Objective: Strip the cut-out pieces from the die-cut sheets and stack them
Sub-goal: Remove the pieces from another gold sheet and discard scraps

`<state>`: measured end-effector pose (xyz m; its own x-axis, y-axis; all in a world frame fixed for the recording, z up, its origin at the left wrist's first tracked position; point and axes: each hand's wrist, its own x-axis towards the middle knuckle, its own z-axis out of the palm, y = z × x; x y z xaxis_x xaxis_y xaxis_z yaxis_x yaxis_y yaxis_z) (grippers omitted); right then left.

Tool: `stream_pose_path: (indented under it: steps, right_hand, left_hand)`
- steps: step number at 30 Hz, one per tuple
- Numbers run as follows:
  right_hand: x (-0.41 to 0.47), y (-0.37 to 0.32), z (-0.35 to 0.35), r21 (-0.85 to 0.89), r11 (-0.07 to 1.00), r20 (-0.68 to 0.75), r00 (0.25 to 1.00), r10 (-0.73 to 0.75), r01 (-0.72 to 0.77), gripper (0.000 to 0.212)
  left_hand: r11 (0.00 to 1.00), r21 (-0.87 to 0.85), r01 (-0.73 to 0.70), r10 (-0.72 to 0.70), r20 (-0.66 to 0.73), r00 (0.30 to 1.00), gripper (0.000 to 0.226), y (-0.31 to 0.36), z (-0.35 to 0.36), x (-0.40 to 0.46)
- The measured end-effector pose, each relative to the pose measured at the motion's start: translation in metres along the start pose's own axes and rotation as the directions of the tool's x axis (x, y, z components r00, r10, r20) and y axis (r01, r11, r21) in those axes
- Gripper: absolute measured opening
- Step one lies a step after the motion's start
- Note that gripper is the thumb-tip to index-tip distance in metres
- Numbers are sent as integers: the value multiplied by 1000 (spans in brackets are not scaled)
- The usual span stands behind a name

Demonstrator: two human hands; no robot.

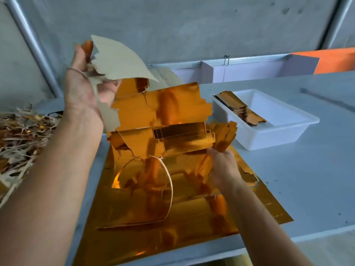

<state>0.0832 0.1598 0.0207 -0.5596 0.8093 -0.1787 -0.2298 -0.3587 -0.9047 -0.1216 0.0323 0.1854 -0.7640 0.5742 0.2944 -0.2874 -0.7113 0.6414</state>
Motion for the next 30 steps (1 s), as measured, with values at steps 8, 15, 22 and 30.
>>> stream_pose_path:
  steps: [8, 15, 22, 30]
  right_hand:
    - [-2, 42, 26, 173, 972, 56, 987, 152, -159, 9]
    - [5, 46, 43, 48, 986, 10, 988, 157, -157, 19]
    - [6, 46, 54, -115, 990, 27, 996, 90, -87, 21]
    - [16, 35, 61, -131, 982, -30, 990, 134, -137, 16]
  left_hand:
    - [986, 44, 160, -140, -292, 946, 22, -47, -27, -23]
    - [968, 113, 224, -183, -296, 938, 23, -56, -48, -29]
    - [887, 386, 252, -107, -359, 927, 23, -56, -54, -32]
    - [-645, 763, -44, -42, 22, 999, 19, -60, -113, -21]
